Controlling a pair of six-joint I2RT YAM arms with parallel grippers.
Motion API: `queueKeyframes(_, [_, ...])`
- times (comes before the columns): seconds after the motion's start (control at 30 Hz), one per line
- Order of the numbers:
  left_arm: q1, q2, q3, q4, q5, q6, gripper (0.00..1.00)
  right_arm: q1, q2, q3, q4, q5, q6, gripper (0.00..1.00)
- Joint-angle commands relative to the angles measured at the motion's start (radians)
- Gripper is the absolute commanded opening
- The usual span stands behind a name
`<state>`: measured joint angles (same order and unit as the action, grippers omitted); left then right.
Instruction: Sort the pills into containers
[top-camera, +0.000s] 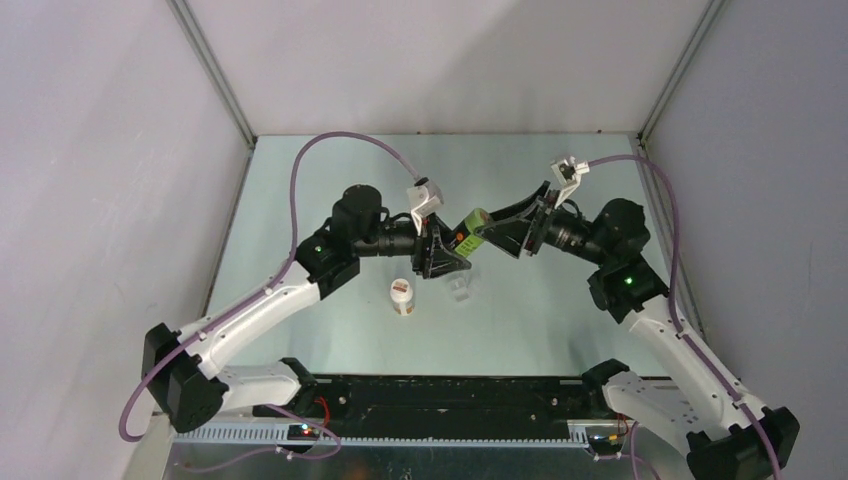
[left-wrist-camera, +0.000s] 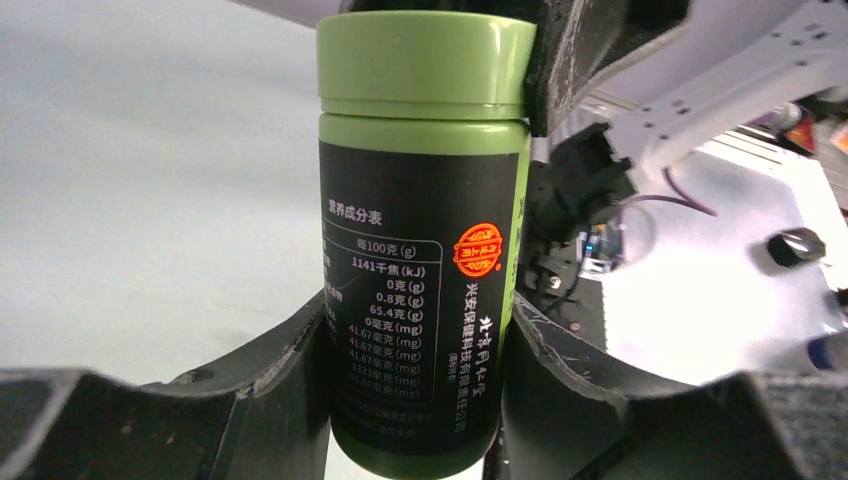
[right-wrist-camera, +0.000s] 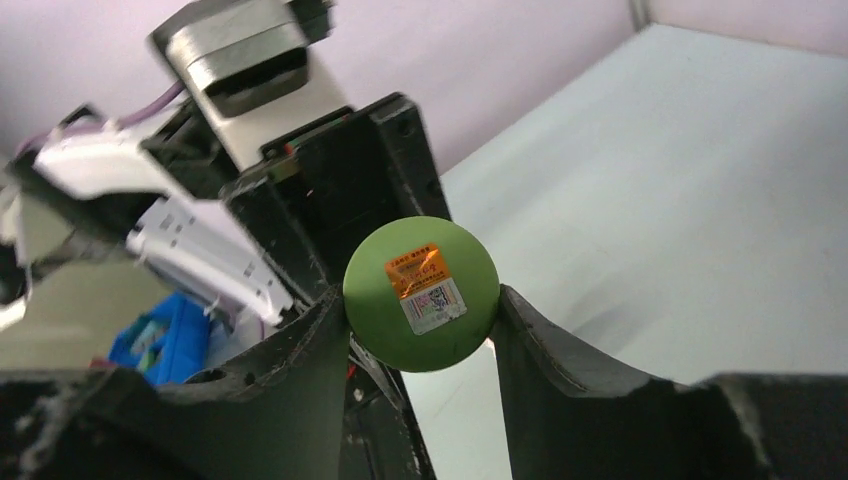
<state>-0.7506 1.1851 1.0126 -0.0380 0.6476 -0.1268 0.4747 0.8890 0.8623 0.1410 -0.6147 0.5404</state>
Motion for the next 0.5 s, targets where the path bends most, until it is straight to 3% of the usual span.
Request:
queueKeyframes(0.0, [0.007,0.009,0.073,-0.025,0.234,0.038,0.00,-0.093,0.004,0.017,0.217,-0.423,-0.096,0.20])
queueKeyframes(0.03, [0.006,0.011,0.075,-0.013,0.246,0.041,0.00,-0.097,0.007,0.020,0.208,-0.438,-0.109,0.23])
queueKeyframes(0.13, [0.005,0.015,0.081,-0.023,0.212,0.056,0.00,-0.095,-0.010,0.028,0.139,-0.275,-0.116,0.88])
queueKeyframes(0.17, [0.006,0.018,0.086,-0.033,0.192,0.072,0.00,-0.083,-0.016,0.029,0.111,-0.098,-0.063,0.93])
queueKeyframes(0.27, [0.005,0.028,0.099,-0.077,0.064,0.093,0.00,-0.027,-0.020,0.029,0.068,0.178,0.145,0.99])
queueKeyframes(0.37, [0.006,0.014,0.095,-0.085,-0.003,0.118,0.00,0.120,-0.035,0.029,0.004,0.484,0.205,0.99])
queueKeyframes(0.47, [0.005,-0.007,0.076,-0.061,-0.044,0.120,0.00,0.222,-0.037,0.029,-0.021,0.680,0.212,0.97])
